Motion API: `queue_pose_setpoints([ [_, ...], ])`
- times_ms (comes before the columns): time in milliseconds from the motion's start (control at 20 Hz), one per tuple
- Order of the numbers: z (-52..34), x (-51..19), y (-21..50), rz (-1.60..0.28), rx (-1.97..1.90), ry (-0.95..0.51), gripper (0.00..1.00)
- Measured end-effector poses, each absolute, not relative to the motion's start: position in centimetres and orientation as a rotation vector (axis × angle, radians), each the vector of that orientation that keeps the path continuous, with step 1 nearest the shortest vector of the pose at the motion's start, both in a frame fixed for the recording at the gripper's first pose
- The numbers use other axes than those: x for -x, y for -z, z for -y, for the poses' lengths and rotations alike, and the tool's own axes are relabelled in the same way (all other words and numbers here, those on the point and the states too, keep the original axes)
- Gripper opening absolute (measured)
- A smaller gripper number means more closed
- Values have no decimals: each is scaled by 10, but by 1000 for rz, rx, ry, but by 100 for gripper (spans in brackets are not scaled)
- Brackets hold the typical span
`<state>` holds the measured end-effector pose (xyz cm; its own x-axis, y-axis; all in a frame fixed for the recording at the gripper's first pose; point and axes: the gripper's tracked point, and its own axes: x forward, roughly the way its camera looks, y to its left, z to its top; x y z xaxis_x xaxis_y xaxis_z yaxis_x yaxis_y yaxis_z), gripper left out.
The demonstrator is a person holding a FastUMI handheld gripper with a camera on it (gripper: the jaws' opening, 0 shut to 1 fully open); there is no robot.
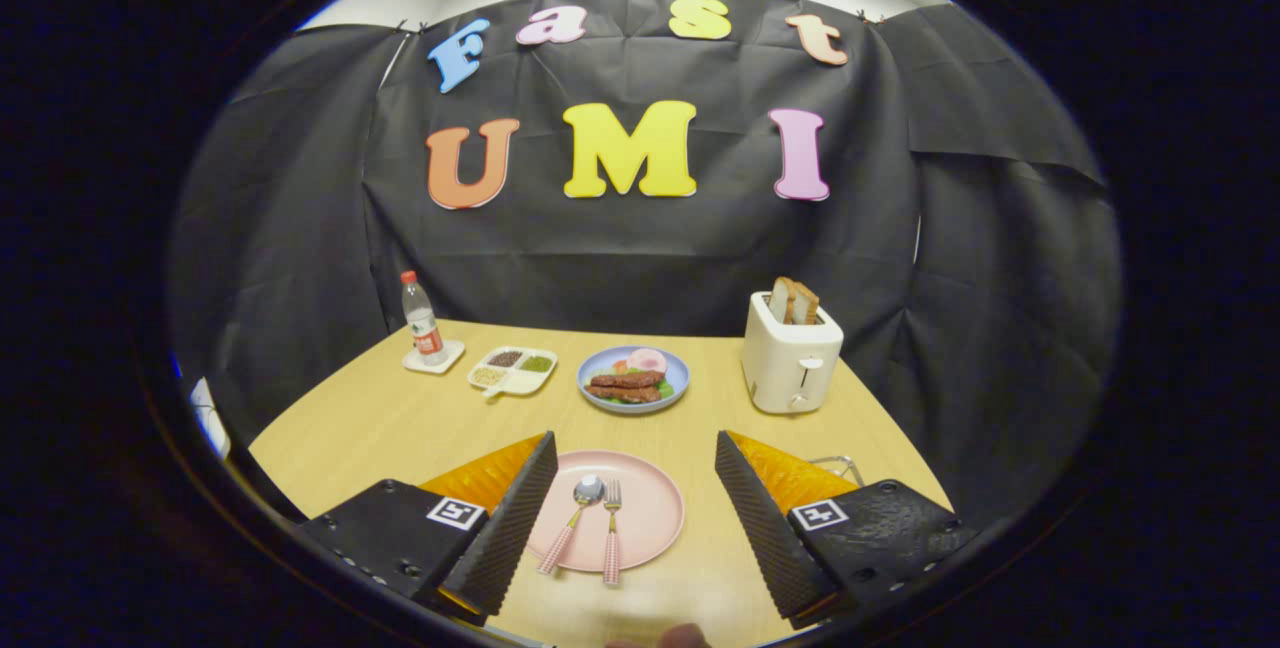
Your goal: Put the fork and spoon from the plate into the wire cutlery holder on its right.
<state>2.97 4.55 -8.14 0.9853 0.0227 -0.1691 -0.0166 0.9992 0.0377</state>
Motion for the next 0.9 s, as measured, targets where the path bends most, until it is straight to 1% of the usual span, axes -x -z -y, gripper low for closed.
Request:
queue_pose_setpoints([
  [550,-69,-57,209,-409,22,-64,96],
  [700,-66,-67,228,-453,32,-51,86],
  [750,-67,-72,234,-466,31,-53,77],
  [900,-74,-79,247,-512,64,-71,66],
])
